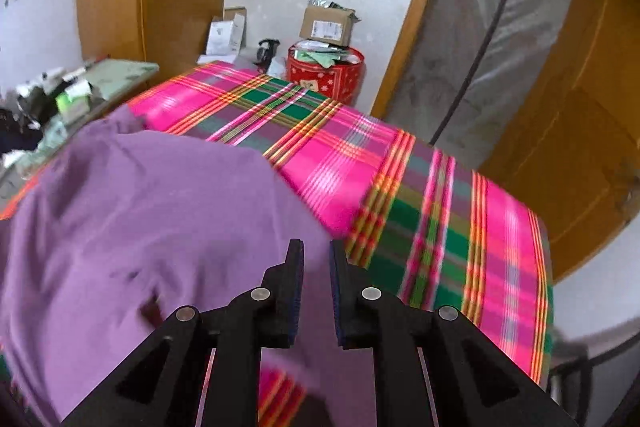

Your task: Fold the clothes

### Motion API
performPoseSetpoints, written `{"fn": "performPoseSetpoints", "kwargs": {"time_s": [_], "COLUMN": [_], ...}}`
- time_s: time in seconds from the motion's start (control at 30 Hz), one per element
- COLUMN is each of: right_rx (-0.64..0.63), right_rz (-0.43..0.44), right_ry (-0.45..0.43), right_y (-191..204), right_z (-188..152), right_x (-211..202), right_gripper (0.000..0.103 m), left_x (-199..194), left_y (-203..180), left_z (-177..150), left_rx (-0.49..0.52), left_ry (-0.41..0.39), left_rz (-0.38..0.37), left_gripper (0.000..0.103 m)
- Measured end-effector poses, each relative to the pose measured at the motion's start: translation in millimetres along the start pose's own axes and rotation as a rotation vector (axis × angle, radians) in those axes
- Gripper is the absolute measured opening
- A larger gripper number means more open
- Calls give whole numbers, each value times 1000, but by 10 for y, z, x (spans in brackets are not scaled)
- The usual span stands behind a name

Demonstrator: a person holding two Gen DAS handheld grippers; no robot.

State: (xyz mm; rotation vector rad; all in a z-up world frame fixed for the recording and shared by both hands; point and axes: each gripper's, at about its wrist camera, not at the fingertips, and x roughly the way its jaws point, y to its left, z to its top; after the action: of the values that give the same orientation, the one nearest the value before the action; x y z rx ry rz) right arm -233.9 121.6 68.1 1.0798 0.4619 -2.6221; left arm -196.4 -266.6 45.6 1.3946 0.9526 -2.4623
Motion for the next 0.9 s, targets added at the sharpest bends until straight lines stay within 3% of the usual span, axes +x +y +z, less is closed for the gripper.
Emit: {"fn": "performPoseSetpoints", "kwargs": {"time_s": [0.13,0.23,0.5,0.73,0.9], "right_rx": [33,56,41,-204,-242], "right_rz": [71,121,243,276,341], "right_ry": [-30,-46,-33,-28,-10], "right_y": [-34,-39,184,682,904], "right_z": [-490,-855,-1624,-2069,-2199], "right_x": [-513,-854,-1295,-1431,-1393], "right_gripper": [16,24,32,46,51], "left_x": [-252,-405,-479,-420,-330], "left_y": [288,497,851,897,924], "left_z": [-271,-516,-993,-1162,-1167], "left_rx": [2,-1,-77,-127,-192], "left_ry": [-10,-7,28,37,41], "left_rz": [43,47,18,-37,-70], "left_gripper": [23,25,27,34,36]}}
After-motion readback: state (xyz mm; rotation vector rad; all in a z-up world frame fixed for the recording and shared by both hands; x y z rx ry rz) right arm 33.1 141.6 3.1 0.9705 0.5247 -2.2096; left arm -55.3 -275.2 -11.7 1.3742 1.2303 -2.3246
